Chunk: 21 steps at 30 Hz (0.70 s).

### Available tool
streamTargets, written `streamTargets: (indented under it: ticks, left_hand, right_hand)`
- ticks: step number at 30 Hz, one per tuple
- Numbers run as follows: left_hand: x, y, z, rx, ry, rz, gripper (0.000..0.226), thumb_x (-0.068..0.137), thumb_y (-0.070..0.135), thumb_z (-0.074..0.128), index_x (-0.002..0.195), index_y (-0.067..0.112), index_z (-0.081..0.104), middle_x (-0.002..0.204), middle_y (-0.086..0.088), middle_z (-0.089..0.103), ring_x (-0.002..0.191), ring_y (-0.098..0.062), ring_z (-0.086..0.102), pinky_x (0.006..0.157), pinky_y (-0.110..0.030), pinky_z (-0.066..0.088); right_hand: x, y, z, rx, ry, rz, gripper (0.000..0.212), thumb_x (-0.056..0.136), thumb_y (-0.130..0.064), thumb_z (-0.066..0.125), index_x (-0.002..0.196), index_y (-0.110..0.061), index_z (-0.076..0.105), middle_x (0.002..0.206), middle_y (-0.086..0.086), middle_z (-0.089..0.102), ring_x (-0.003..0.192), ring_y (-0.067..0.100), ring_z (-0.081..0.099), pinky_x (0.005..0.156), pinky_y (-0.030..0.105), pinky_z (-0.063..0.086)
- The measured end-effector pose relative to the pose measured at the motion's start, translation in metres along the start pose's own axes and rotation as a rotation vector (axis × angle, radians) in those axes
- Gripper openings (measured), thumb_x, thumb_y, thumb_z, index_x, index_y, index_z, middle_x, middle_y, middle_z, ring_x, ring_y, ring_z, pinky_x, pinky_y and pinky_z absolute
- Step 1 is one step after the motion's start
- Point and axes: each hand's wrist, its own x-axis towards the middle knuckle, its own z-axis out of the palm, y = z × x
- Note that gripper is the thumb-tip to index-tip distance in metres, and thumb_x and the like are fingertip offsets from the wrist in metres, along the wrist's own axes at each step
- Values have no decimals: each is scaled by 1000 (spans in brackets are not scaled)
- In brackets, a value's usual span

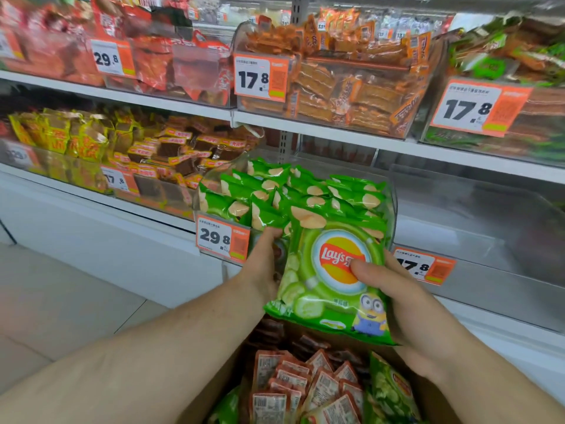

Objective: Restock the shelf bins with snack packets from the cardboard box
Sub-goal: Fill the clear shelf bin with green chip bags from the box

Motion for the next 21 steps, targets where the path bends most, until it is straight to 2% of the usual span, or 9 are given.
streamTargets:
  ticks: [1, 3, 5, 7, 9, 12, 16, 21]
  left_hand:
    - [-3, -4, -3, -31, 6, 9, 73, 75, 45, 70, 138, 11, 56, 139, -20, 56, 129, -38, 51, 108, -52, 42]
    - [-11, -11, -4, -51, 33, 31, 49, 88, 43, 63, 127, 12, 63, 134, -18, 61, 125, -36, 55, 108, -53, 41]
    - [-13, -13, -7, -34, 79, 7, 34, 90, 42, 62, 109, 15, 68, 133, -14, 61, 126, -34, 53, 109, -53, 41]
    - [-18, -9, -6, 44, 187, -43, 27, 89, 40, 65, 102, 17, 64, 140, -12, 49, 131, -35, 45, 109, -55, 39]
    - [-25, -3, -5, 69, 224, -74, 38, 89, 44, 67, 113, 17, 58, 149, -13, 38, 136, -39, 39, 108, -56, 38]
    - [-29, 1, -6, 96, 233, -94, 69, 85, 54, 68, 140, 18, 46, 155, -15, 31, 141, -39, 34, 112, -57, 34]
    - [-33, 5, -9, 82, 266, -80, 67, 85, 48, 70, 134, 13, 44, 147, -18, 38, 135, -38, 39, 112, -56, 35]
    - [-43, 7, -7, 136, 228, -138, 74, 86, 48, 70, 145, 14, 39, 151, -16, 35, 129, -37, 47, 105, -55, 41]
  right_hand:
    - [-2, -2, 4, 0, 16, -27, 94, 11, -43, 99, 100, -27, 74, 97, 5, 77, 82, 25, 75, 59, 30, 59]
    - [-2, -7, 11, -38, 74, -92, 95, 15, -49, 98, 104, -29, 70, 98, 1, 77, 85, 22, 75, 61, 29, 59]
    - [-2, -12, 16, -78, 122, -127, 89, 35, -47, 94, 116, -26, 64, 103, -1, 76, 91, 19, 74, 65, 28, 59]
    - [-2, -15, 18, -119, 132, -122, 78, 54, -40, 81, 127, -23, 57, 110, -1, 74, 98, 19, 72, 75, 30, 57]
    - [0, -18, 18, -149, 151, -114, 79, 56, -41, 80, 129, -25, 55, 113, -1, 73, 101, 20, 72, 86, 39, 54]
    - [6, -20, 16, -179, 159, -95, 84, 54, -42, 87, 130, -26, 56, 114, 0, 73, 103, 22, 71, 97, 46, 49]
    - [15, -26, 15, -208, 157, -97, 71, 61, -43, 76, 127, -24, 58, 111, 3, 74, 101, 25, 72, 99, 49, 49]
    - [28, -35, 17, -236, 148, -80, 74, 60, -42, 75, 129, -23, 57, 110, 4, 74, 98, 25, 72, 92, 45, 52]
